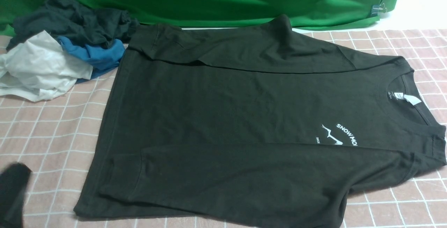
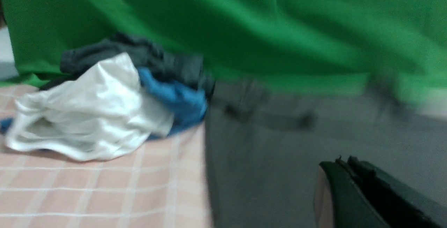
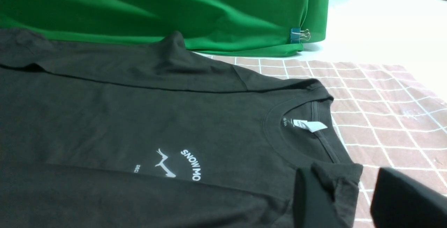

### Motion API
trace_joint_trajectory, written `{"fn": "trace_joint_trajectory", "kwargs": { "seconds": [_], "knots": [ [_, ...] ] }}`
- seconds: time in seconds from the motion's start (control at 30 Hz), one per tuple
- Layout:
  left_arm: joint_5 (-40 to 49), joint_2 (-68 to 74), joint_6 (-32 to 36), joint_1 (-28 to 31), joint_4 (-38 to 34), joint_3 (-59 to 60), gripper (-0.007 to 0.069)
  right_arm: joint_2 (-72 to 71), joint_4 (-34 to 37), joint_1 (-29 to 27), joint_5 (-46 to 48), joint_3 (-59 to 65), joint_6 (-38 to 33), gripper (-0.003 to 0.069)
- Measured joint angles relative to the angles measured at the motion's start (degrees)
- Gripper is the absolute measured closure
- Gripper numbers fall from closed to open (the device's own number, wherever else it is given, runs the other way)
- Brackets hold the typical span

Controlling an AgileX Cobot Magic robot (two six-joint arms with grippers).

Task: Fold a long-sleeved shirt over a pink coffee tablecloth.
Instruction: 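Grasp the left edge of the dark T-shirt lying flat on the table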

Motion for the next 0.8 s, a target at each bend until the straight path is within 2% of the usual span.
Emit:
{"fn": "trace_joint_trajectory", "kwargs": {
  "seconds": [0.07, 0.2, 0.27, 0.33, 0.4, 0.47, 0.5, 0.63, 0.8],
  "knots": [
    [-4.2, 0.0, -3.6, 0.0, -6.8, 0.0, 0.0605, 0.0, 0.0, 0.0, 0.0, 0.0, 0.0, 0.0418],
    [-8.4, 0.0, -8.6, 0.0, -10.0, 0.0, 0.0605, 0.0, 0.0, 0.0, 0.0, 0.0, 0.0, 0.0418],
    [-6.5, 0.0, -10.8, 0.0, -9.7, -1.0, 0.0605, 0.0, 0.0, 0.0, 0.0, 0.0, 0.0, 0.0418],
    [2.3, 0.6, -10.5, -0.5, -6.5, -6.4, 0.0605, 0.0, 0.0, 0.0, 0.0, 0.0, 0.0, 0.0418],
    [7.2, 2.0, -8.7, -0.9, -5.5, -9.7, 0.0605, 0.0, 0.0, 0.0, 0.0, 0.0, 0.0, 0.0418],
    [16.9, 7.1, -3.4, -2.2, -5.1, -16.1, 0.0605, 0.0, 0.0, 0.0, 0.0, 0.0, 0.0, 0.0418],
    [18.4, 8.2, -2.5, -2.4, -5.1, -17.1, 0.0605, 0.0, 0.0, 0.0, 0.0, 0.0, 0.0, 0.0418],
    [33.6, 26.3, 7.3, -3.6, -4.9, -27.5, 0.0605, 0.0, 0.0, 0.0, 0.0, 0.0, 0.0, 0.0418],
    [41.2, 44.5, 15.7, -3.6, -4.8, -34.3, 0.0605, 0.0, 0.0, 0.0, 0.0, 0.0, 0.0, 0.0418]
  ]
}}
